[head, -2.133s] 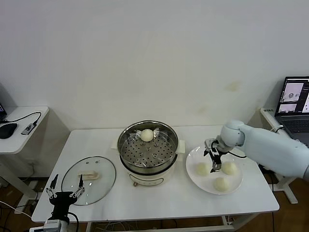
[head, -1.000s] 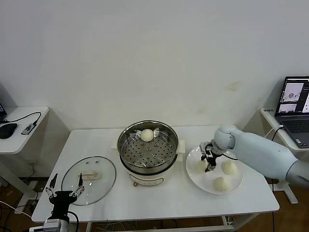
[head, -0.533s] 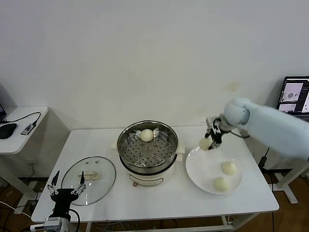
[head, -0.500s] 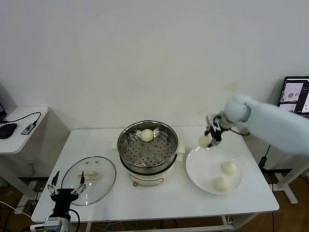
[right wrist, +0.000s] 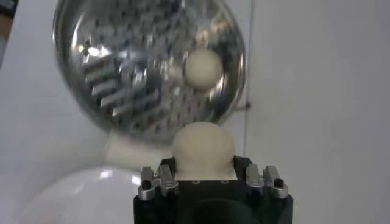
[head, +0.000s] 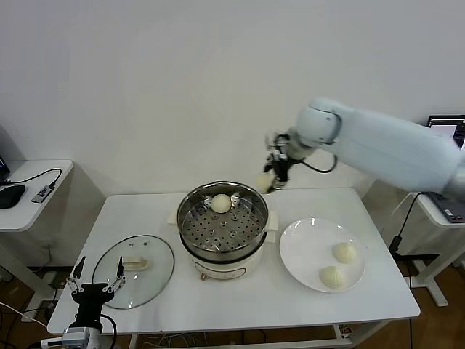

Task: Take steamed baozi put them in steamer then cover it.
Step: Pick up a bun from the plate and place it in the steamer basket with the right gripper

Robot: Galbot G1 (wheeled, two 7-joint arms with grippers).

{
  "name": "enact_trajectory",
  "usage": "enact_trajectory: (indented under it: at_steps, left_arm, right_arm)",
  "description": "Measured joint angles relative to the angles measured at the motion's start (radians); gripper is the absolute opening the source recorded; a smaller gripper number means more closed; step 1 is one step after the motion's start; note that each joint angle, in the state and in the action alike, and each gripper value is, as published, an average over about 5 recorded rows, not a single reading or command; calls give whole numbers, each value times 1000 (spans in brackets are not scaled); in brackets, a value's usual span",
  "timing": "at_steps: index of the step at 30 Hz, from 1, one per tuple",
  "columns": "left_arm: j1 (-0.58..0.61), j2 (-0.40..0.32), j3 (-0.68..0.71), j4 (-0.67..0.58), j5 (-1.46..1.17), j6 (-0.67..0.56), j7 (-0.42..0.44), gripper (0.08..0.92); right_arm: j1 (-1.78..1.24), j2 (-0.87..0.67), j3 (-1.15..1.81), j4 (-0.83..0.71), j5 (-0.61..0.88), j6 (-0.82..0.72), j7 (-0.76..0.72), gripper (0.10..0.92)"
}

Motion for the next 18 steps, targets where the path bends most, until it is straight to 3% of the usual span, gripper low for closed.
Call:
enact_trajectory:
  at_steps: [18]
  left_arm:
    - [7,-9,-9,7,4,-20,3,823]
  right_arm:
    - [-146,263,-11,-142,47,-146,90,585]
